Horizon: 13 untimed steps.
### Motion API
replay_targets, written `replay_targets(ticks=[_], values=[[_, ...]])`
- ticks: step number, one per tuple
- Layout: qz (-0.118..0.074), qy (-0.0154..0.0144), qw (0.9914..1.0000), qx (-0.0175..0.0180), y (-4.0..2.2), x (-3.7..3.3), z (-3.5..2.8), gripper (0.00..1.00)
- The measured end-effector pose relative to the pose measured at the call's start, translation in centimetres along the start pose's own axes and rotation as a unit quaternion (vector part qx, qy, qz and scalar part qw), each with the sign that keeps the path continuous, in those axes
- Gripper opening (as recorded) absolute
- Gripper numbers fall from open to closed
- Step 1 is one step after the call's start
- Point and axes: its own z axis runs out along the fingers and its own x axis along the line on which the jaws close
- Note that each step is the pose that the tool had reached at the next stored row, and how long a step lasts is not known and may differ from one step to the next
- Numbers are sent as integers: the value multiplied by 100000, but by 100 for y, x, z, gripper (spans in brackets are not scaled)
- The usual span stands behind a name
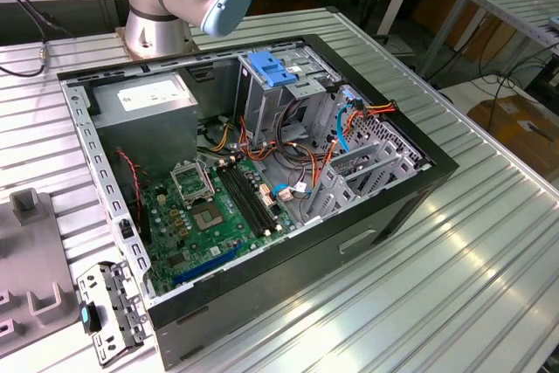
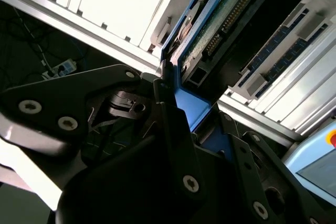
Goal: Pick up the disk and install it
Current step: 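Pick up the disk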
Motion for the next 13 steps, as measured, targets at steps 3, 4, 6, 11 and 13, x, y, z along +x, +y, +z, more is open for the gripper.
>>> replay_targets(ticks=[3, 4, 6, 11, 13], values=[[1, 0, 100000, 0, 0, 0, -17, 37], [4, 2, 100000, -1, 0, 0, -21, 37], [1, 2, 100000, -4, 1, 0, -32, 37], [3, -2, 100000, 1, 1, -1, -72, 37], [2, -1, 100000, 3, 2, -1, -81, 37]])
